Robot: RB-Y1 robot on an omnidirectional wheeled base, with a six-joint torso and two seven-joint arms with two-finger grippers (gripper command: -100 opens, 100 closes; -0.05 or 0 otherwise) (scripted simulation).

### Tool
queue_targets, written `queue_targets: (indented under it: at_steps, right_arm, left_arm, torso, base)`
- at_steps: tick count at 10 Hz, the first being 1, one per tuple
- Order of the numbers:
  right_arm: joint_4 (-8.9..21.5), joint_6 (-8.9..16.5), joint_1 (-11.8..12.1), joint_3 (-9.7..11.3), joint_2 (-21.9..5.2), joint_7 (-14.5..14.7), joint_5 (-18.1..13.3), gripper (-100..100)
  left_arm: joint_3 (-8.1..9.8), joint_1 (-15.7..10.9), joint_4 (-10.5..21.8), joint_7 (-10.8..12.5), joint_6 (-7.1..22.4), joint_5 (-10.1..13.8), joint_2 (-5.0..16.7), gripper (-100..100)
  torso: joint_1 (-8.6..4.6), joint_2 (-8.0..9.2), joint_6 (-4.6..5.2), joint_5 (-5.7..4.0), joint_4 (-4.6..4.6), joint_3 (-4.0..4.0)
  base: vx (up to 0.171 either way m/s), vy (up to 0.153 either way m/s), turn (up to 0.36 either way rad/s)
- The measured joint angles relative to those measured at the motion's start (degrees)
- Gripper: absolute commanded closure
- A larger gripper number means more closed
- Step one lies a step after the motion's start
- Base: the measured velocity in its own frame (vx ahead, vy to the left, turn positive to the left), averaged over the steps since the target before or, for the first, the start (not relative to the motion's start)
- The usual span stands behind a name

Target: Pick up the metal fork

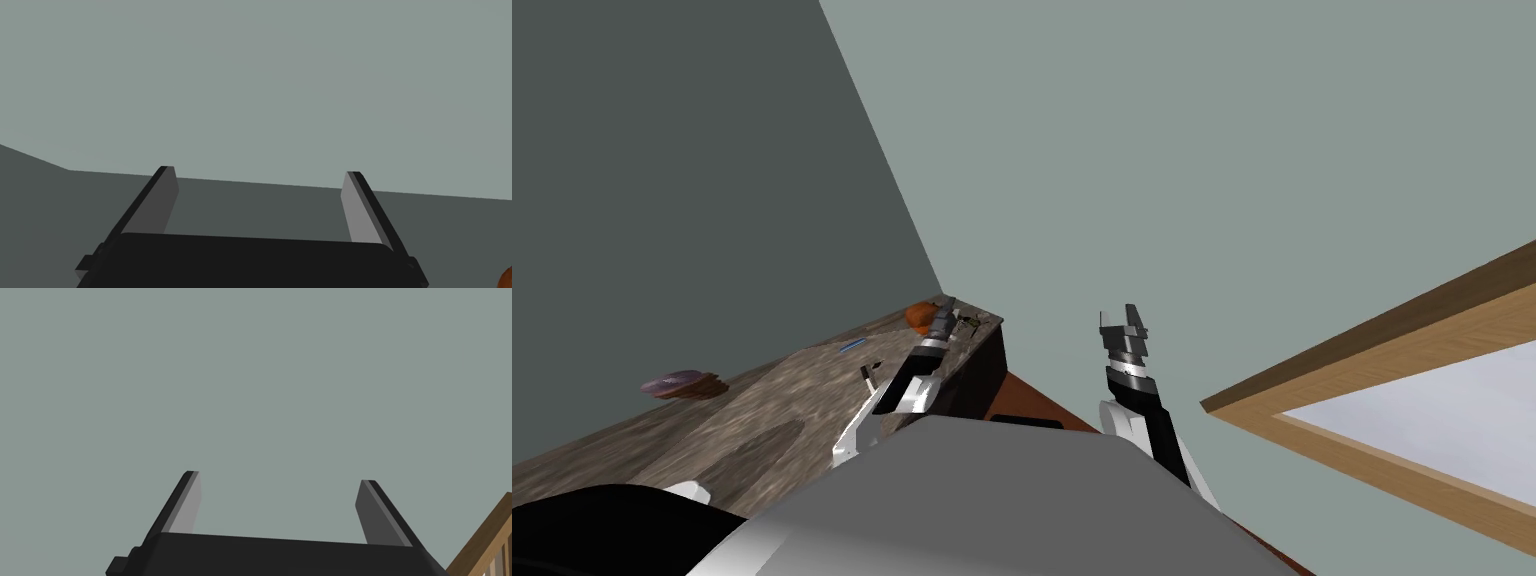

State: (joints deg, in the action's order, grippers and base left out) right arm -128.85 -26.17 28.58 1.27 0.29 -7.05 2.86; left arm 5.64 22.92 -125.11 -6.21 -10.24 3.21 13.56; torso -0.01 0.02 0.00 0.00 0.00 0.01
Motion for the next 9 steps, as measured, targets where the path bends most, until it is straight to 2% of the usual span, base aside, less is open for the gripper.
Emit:
queue_targets:
  at_steps: [3,7,9]
  right_arm:
    - [0.0,0.0,0.0,0.0,0.0,0.0,0.0,0]
    - [0.0,0.0,0.01,0.0,0.0,0.0,0.0,0]
    - [0.0,0.0,0.0,0.0,0.0,0.0,0.0,0]
  left_arm:
    - [0.99,-1.16,1.99,-1.97,5.05,1.03,1.4,-100]
    - [2.19,-2.52,4.53,-3.24,10.0,2.25,3.17,-100]
    - [3.01,-3.87,6.08,-4.43,13.48,3.11,4.31,-100]
  torso:
    - [-0.01,0.01,-0.02,-0.01,0.0,0.01]
    - [0.02,-0.01,-0.02,0.0,0.0,0.0]
    - [0.02,0.0,-0.02,0.0,0.0,0.0]
  base:
    - [-0.007,-0.01,-0.03]
    - [-0.005,-0.006,-0.043]
    - [-0.009,-0.003,-0.054]
